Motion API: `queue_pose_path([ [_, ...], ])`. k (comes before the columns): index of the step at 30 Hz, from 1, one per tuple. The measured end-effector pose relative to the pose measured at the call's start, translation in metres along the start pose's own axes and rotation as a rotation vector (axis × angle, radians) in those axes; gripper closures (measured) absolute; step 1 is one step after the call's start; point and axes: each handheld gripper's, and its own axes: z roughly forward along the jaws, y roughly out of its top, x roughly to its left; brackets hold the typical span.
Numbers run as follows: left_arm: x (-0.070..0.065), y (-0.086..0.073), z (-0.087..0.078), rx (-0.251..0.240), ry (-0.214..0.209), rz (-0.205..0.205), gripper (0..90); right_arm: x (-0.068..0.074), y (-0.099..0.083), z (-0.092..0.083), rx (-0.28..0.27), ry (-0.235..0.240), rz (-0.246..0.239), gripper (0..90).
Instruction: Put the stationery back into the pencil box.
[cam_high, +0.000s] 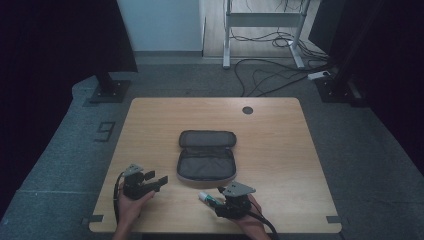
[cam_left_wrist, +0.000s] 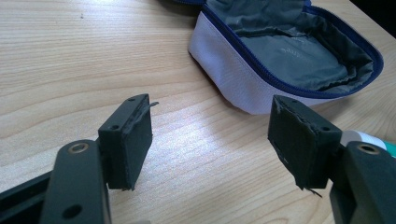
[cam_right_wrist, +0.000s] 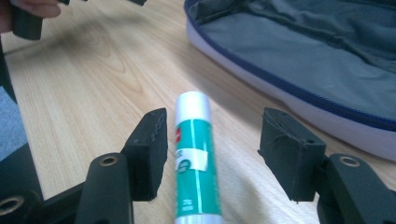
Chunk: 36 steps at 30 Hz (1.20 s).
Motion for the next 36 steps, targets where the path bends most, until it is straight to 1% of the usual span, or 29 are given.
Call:
queue_pose_path([
  [6, 0.0, -0.001, 0.002, 0.007, 0.003, 0.003, 31.0, 0.008, -0.003, 0.008, 0.03, 0.012, -0.025, 41.2],
  [9, -0.001, -0.001, 0.002, 0.012, 0.003, 0.004, 31.0, 0.009, -0.006, 0.011, 0.047, 0.013, -0.026, 41.7],
  [13, 0.0, 0.0, 0.0, 0.005, 0.001, 0.002, 31.1, 0.009, -0.009, 0.016, 0.074, 0.017, -0.022, 44.6],
  [16, 0.0, 0.0, 0.0, 0.005, 0.001, 0.002, 31.1, 0.01, -0.01, 0.018, 0.089, 0.01, -0.041, 47.1],
  [18, 0.0, 0.0, 0.001, 0.008, -0.001, 0.003, 31.1, 0.01, -0.011, 0.019, 0.106, -0.006, -0.056, 49.7],
  [19, 0.0, 0.0, 0.001, 0.009, -0.001, 0.003, 31.1, 0.01, -0.011, 0.02, 0.114, -0.008, -0.054, 51.6],
  [23, 0.0, 0.0, 0.001, 0.009, -0.004, 0.004, 31.0, 0.008, -0.012, 0.019, 0.117, -0.014, -0.054, 57.9],
  [25, 0.0, 0.0, 0.001, 0.01, -0.005, 0.005, 31.1, 0.008, -0.012, 0.019, 0.112, -0.015, -0.054, 63.9],
  [31, 0.0, -0.001, 0.002, 0.017, -0.006, 0.003, 31.1, 0.006, -0.011, 0.018, 0.119, -0.014, -0.051, 64.6],
  [33, -0.001, -0.001, 0.002, 0.016, -0.008, 0.003, 31.2, 0.006, -0.011, 0.018, 0.119, -0.015, -0.052, 64.6],
  [36, -0.001, -0.001, 0.001, 0.006, 0.0, 0.002, 31.5, 0.005, -0.011, 0.017, 0.119, -0.015, -0.055, 64.7],
])
